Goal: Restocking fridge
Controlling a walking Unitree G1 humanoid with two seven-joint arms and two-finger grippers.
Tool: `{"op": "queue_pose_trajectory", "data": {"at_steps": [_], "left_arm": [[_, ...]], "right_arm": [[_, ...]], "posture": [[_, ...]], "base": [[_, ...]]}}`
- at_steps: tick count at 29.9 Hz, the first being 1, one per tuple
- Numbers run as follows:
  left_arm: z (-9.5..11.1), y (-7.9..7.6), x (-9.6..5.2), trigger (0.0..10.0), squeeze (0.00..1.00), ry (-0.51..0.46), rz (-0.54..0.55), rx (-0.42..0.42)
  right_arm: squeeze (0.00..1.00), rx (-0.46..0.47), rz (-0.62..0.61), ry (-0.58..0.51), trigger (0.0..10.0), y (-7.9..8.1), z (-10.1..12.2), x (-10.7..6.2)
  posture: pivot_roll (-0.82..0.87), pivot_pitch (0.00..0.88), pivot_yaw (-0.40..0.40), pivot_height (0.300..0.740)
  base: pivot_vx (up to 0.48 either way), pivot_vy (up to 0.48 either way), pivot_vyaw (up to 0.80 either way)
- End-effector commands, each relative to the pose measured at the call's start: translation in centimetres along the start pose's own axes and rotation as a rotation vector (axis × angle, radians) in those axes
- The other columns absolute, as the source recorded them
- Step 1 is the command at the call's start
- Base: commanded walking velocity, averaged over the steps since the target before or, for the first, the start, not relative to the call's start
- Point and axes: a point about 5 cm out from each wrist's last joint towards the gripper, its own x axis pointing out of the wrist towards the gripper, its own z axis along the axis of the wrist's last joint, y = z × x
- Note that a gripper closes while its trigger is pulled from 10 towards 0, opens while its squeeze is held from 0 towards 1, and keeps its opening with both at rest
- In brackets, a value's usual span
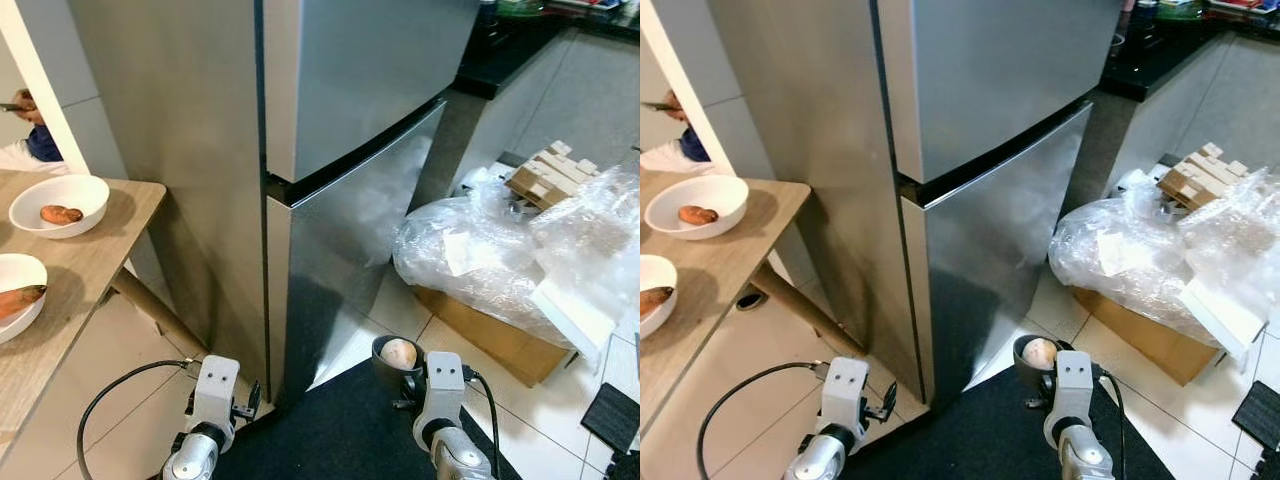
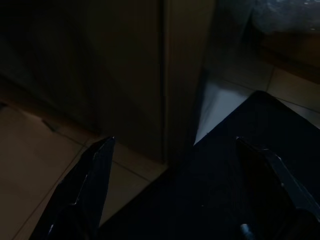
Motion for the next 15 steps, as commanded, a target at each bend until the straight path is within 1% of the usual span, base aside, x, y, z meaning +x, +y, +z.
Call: {"op": "queue_pose_trajectory", "data": {"at_steps": [1, 5, 6, 10, 11, 14, 15], "left_arm": [[-0.4, -0.4, -0.3, 10.0, 0.0, 0.007, -0.021, 0.015], [-0.4, -0.5, -0.3, 10.0, 0.0, 0.0, -0.017, 0.01], [-0.4, -0.3, -0.4, 10.0, 0.0, 0.003, -0.004, -0.02], [-0.3, 0.1, -0.4, 10.0, 0.0, -0.01, 0.033, 0.0], [-0.3, 0.3, -0.4, 10.0, 0.0, -0.014, 0.044, 0.016], [0.3, 1.7, -0.5, 10.0, 0.0, -0.063, 0.134, 0.034], [0.3, 1.7, -0.5, 10.0, 0.0, -0.063, 0.134, 0.034]], "right_arm": [[0.0, 0.003, -0.013, -0.01, 10.0, -0.3, 0.1, 0.0], [0.0, 0.001, -0.013, -0.009, 10.0, -0.3, 0.1, 0.0], [0.0, 0.001, -0.013, -0.009, 10.0, -0.3, 0.1, 0.0], [0.0, 0.0, -0.014, -0.009, 10.0, -0.4, 0.1, -0.1], [0.0, -0.001, -0.013, -0.008, 10.0, -0.4, 0.1, -0.1], [0.0, -0.002, -0.014, -0.01, 10.0, -0.4, 0.1, -0.1], [0.0, -0.002, -0.014, -0.01, 10.0, -0.4, 0.1, -0.1]], "posture": [[-0.09, 0.059, -0.041, 0.736], [-0.09, 0.061, -0.042, 0.736], [-0.09, 0.061, -0.042, 0.736], [-0.09, 0.062, -0.043, 0.736], [-0.09, 0.062, -0.043, 0.736], [-0.09, 0.067, -0.044, 0.736], [-0.09, 0.067, -0.044, 0.736]], "base": [[0.0, -0.48, 0.0], [0.0, -0.48, 0.0], [0.0, 0.0, 0.0], [0.0, 0.0, 0.0], [0.0, 0.0, 0.0], [0.0, 0.0, 0.0], [0.0, 0.0, 0.0]]}}
